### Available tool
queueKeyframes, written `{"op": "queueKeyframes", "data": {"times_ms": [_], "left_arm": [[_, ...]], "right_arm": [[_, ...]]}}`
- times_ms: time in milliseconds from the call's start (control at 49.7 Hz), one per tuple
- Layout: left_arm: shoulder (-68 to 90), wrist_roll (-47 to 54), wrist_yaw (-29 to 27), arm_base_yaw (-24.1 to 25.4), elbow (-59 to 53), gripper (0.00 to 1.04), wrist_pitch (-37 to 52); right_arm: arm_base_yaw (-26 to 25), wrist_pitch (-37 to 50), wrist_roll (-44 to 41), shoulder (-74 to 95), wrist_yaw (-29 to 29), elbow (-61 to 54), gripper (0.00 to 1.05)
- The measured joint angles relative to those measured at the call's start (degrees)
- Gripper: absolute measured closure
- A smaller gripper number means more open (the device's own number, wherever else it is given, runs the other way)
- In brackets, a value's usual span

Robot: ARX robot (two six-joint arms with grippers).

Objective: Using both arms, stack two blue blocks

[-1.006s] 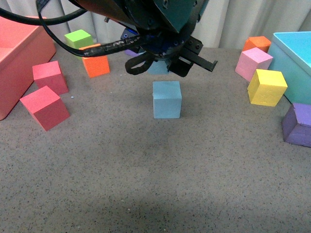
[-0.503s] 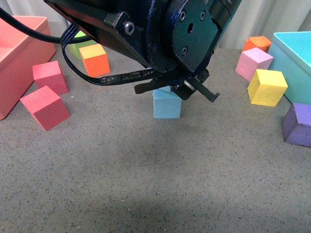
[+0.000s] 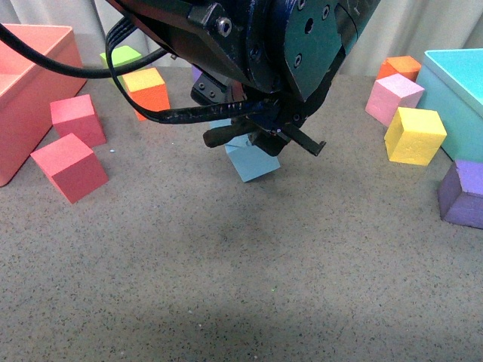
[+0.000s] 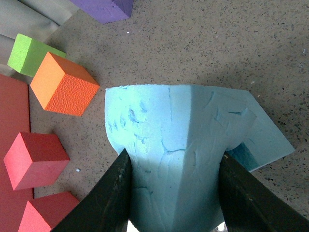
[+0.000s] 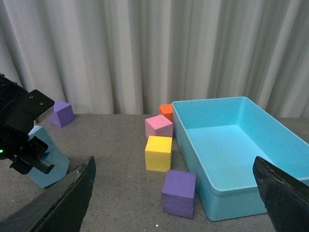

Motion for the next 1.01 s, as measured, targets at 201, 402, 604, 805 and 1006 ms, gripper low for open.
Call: {"op": "queueKeyframes", "data": {"times_ms": [201,402,604,805,1006], "left_arm": [[0.5,-1.1,0.1,-1.1,0.3,0.63,-0.1],[0.5,-2.1,0.9,-2.1,0.3,0.37,0.6],[-0.9,-2.1,1.5,-3.2,0.0,0.05,1.2],[-4.5,-3.3,2.6,-4.3,-1.0,0.07,1.2],[-9.9,-8.1,4.3,-4.7,-6.4,0.08,7.1]], "right_arm": [[0.0,0.0,0.0,0.0,0.0,0.0,0.10],[0.0,0.0,0.0,0.0,0.0,0.0,0.10],[0.0,0.0,0.0,0.0,0.0,0.0,0.10],[0.0,0.0,0.0,0.0,0.0,0.0,0.10],[0.0,0.0,0.0,0.0,0.0,0.0,0.10]]}}
